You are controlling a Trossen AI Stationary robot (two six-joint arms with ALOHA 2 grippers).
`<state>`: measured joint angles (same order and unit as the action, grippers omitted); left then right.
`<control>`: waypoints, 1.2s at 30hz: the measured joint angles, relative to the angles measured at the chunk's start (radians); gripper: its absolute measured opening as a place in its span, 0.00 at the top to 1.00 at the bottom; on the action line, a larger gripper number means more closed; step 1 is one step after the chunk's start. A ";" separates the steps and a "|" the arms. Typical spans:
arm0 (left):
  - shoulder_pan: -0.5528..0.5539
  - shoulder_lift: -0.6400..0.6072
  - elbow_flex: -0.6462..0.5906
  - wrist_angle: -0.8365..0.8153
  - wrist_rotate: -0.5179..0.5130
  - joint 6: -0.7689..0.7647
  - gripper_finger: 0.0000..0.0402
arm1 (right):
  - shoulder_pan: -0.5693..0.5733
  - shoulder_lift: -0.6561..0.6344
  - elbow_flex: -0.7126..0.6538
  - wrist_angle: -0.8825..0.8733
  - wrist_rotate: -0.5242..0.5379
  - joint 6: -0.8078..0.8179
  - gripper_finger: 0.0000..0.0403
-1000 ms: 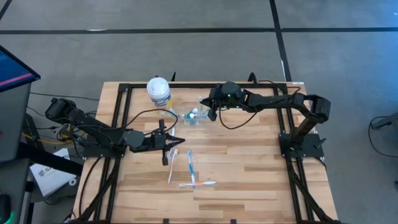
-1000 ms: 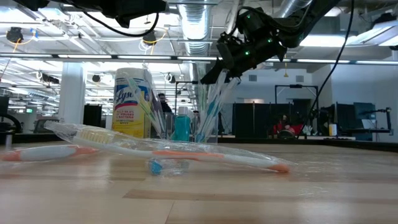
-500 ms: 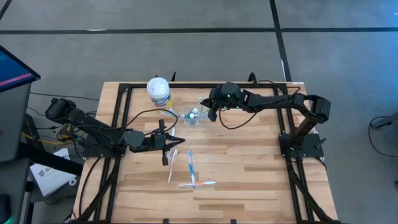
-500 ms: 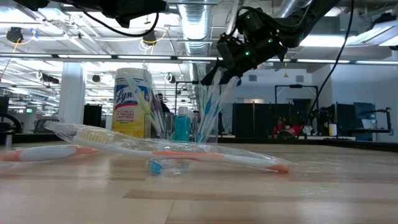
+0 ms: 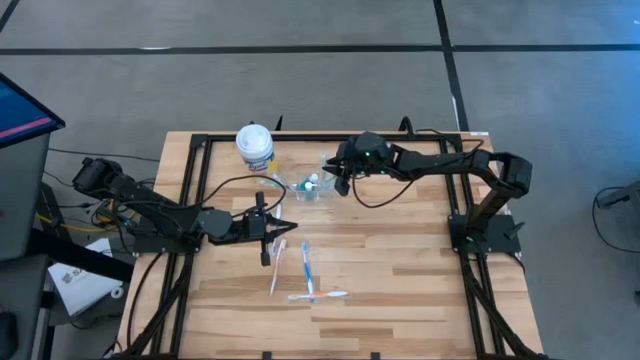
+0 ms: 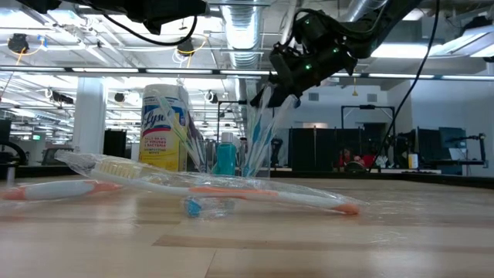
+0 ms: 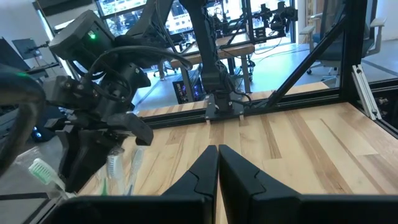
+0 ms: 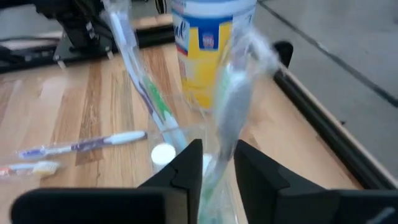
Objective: Pick & Place toothbrushing station
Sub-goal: Put the green toothbrush into the transparent organizer
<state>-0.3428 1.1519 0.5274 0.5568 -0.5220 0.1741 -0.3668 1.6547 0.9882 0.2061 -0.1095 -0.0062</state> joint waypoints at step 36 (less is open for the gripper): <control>0.000 0.000 0.000 0.001 0.000 0.000 0.98 | -0.038 0.002 0.139 0.000 0.006 0.026 0.69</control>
<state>-0.3428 1.1515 0.5278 0.5578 -0.5223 0.1741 -0.4049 1.6568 1.1267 0.2064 -0.1032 0.0196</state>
